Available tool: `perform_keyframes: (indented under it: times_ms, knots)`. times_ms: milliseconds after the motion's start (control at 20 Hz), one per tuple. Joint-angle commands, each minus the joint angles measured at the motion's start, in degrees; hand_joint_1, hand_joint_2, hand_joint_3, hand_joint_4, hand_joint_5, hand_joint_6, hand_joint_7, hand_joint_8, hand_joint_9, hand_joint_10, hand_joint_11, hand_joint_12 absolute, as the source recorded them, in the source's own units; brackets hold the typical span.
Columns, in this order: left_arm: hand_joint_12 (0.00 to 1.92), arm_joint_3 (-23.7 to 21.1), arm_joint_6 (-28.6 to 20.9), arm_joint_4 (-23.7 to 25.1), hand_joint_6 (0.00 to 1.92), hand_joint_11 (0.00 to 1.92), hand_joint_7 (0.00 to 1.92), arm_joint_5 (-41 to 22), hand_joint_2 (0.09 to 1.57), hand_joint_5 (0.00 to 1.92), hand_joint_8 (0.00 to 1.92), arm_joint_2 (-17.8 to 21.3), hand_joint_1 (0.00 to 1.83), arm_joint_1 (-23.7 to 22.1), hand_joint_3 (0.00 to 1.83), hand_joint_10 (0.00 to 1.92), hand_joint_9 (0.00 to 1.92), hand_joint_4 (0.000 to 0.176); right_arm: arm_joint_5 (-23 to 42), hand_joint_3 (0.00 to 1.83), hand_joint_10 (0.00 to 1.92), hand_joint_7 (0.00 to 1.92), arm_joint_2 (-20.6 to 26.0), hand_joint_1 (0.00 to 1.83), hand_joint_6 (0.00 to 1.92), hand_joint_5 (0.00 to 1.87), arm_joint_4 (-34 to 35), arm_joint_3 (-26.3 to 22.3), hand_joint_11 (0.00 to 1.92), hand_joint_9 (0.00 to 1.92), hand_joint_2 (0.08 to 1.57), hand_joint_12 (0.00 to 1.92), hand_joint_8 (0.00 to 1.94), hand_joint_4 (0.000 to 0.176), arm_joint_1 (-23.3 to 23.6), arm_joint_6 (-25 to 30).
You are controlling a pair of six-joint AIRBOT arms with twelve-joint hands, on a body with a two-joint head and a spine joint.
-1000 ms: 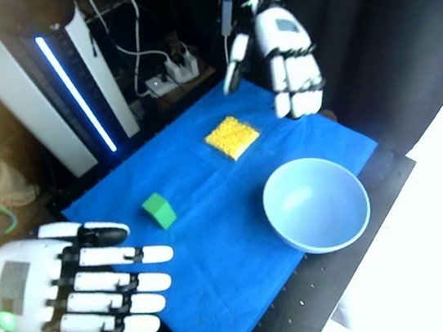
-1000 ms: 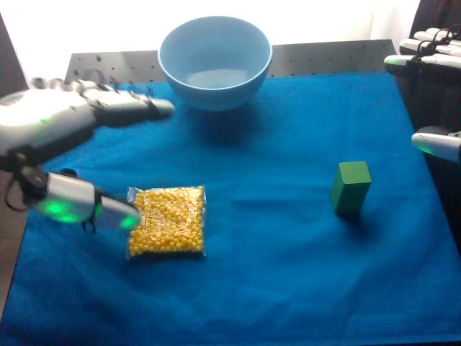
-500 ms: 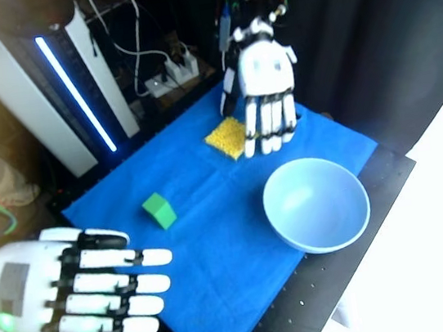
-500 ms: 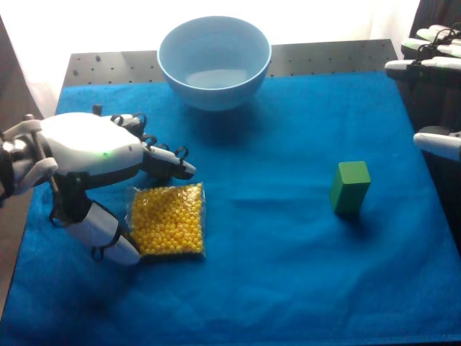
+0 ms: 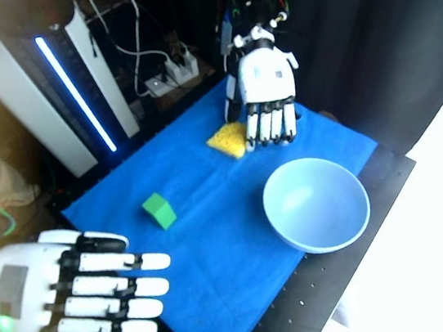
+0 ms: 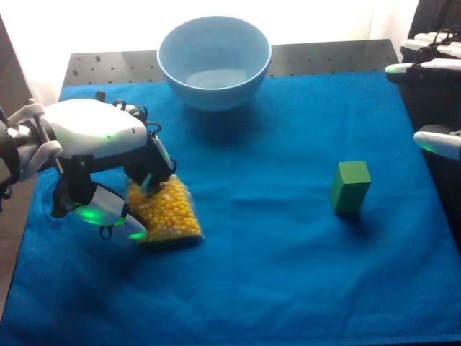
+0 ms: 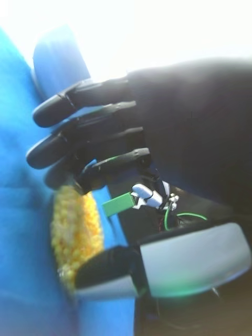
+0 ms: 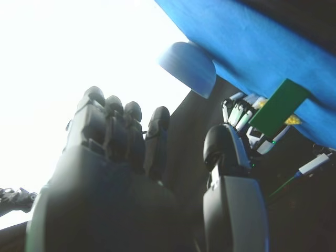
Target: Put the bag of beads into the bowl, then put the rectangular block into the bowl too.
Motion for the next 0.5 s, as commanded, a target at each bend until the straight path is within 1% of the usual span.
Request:
perform_keyframes:
  times_ms: [0,50,100,150,200,250,300,350,400,450]
  knots:
    - [1.61,0.3,0.1,-1.0,0.82,0.16,0.95,-5.5,1.06,1.09,1.17,-0.3,1.12,-0.6,0.00,1.29,0.61,0.000,6.5,0.00,0.00,0.20,-0.2,0.81,0.00,0.47,1.6,0.5,0.00,0.12,1.22,0.24,0.00,0.017,0.7,0.2]
    - [1.63,0.4,0.1,-1.6,0.75,0.15,0.95,-5.9,1.05,1.13,1.16,-0.3,1.15,-0.6,0.00,1.31,0.60,0.000,6.4,0.00,0.00,0.21,-0.2,0.79,0.00,0.46,1.6,0.5,0.00,0.11,1.23,0.19,0.00,0.000,0.7,0.2]
    - [1.65,0.2,0.1,-3.0,0.66,0.18,1.01,-7.6,1.03,1.18,1.06,0.4,1.19,-0.6,0.00,1.33,0.65,0.000,6.3,0.00,0.00,0.20,-0.2,0.83,0.00,0.45,1.6,0.5,0.00,0.10,1.24,0.21,0.00,0.000,0.7,0.2]
    - [1.65,0.0,0.1,-3.3,0.66,0.18,1.01,-8.2,1.03,1.18,1.06,0.8,1.19,-0.6,0.00,1.33,0.65,0.000,6.3,0.00,0.00,0.20,-0.2,0.83,0.00,0.45,1.6,0.5,0.00,0.10,1.24,0.21,0.00,0.000,0.7,0.2]
    - [1.64,-0.6,0.1,-3.8,0.45,0.18,1.07,-9.8,1.05,1.21,1.06,1.8,1.26,-0.6,0.00,1.31,0.65,0.000,6.2,0.00,0.00,0.21,-0.2,0.85,0.00,0.46,1.5,0.5,0.00,0.11,1.24,0.27,0.00,0.000,0.7,0.2]
    - [1.74,-1.1,0.1,-4.1,0.59,0.15,1.00,-11.2,1.03,1.20,1.09,2.8,1.21,-1.0,0.00,1.44,0.59,0.000,6.2,0.00,0.00,0.21,-0.2,0.86,0.00,0.46,1.5,0.6,0.00,0.11,1.24,0.31,0.00,0.000,0.7,0.2]
    - [1.81,-1.5,0.1,-4.3,0.45,0.22,1.03,-12.9,1.06,1.19,1.15,4.0,1.27,-2.0,0.00,1.46,0.64,0.000,6.1,0.00,0.00,0.21,-0.3,0.87,0.00,0.46,1.6,0.7,0.00,0.12,1.24,0.39,0.00,0.000,0.7,0.2]
    - [1.90,-1.6,0.1,-4.3,0.62,0.32,0.85,-14.5,1.04,1.17,1.43,4.9,1.20,-4.0,0.00,1.75,0.57,0.000,6.0,0.00,0.00,0.21,-0.3,0.87,0.00,0.46,1.6,0.7,0.00,0.13,1.25,0.40,0.00,0.000,0.7,0.2]
    - [1.92,-1.5,0.1,-3.8,0.66,0.48,0.76,-15.4,1.03,1.17,1.62,5.3,1.19,-6.1,0.00,1.88,0.58,0.000,6.0,0.00,0.00,0.20,-0.3,0.85,0.00,0.47,1.6,0.7,0.00,0.13,1.24,0.40,0.00,0.006,0.7,0.2]
    - [1.92,-1.1,0.1,-2.8,0.67,0.53,0.76,-15.8,1.03,1.17,1.49,5.4,1.19,-8.7,0.00,1.69,0.64,0.000,6.0,0.00,0.00,0.20,-0.4,0.85,0.00,0.48,1.6,0.8,0.00,0.11,1.24,0.37,0.00,0.010,0.7,0.2]
